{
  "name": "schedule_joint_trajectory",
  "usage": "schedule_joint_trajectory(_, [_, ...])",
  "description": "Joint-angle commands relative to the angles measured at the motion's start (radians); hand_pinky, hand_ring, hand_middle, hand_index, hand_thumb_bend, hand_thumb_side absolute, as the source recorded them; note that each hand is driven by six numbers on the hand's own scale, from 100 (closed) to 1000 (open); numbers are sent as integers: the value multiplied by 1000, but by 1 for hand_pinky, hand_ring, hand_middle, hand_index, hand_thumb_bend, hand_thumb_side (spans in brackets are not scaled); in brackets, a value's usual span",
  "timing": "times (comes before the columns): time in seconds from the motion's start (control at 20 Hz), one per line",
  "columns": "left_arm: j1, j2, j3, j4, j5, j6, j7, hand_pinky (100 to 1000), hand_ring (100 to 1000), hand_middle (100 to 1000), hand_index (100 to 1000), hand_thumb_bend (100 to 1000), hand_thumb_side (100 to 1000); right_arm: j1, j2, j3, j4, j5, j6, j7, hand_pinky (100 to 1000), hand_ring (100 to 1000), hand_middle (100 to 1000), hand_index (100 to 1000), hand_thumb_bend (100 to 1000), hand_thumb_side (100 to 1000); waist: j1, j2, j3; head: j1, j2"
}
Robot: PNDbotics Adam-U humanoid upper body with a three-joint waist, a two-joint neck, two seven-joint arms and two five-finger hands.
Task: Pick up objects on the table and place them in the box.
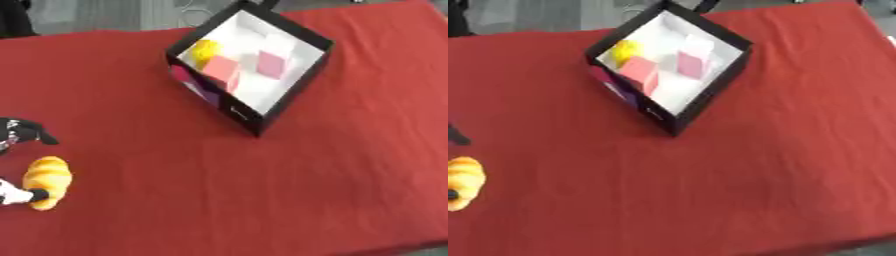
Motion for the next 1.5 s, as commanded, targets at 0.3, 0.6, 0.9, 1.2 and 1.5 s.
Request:
schedule_joint_trajectory(0.3, [-11,3,-5,20,-15,1,-23,749,735,634,767,475,365,-7,-16,-9,-6,1,0,4,905,847,813,901,100,669,-14,-4,-1,3,0])
schedule_joint_trajectory(0.6, [2,5,0,-22,15,8,-15,723,697,595,718,408,138,-5,-14,-10,-4,3,0,6,905,848,814,902,100,673,-14,-4,1,1,2])
schedule_joint_trajectory(0.9, [21,16,5,-75,13,26,-4,700,668,569,694,422,108,-6,-15,-11,-3,2,3,6,905,848,814,902,100,676,-12,-6,5,12,-2])
schedule_joint_trajectory(1.2, [40,24,17,-123,22,28,-1,689,653,556,684,341,106,0,-14,-14,-4,2,0,5,905,848,814,902,100,676,-13,-7,8,10,-2])
schedule_joint_trajectory(1.5, [51,65,63,-234,49,24,43,681,641,544,671,300,100,4,-18,-16,-5,2,-3,3,905,848,815,902,100,672,-12,-9,12,4,-2])
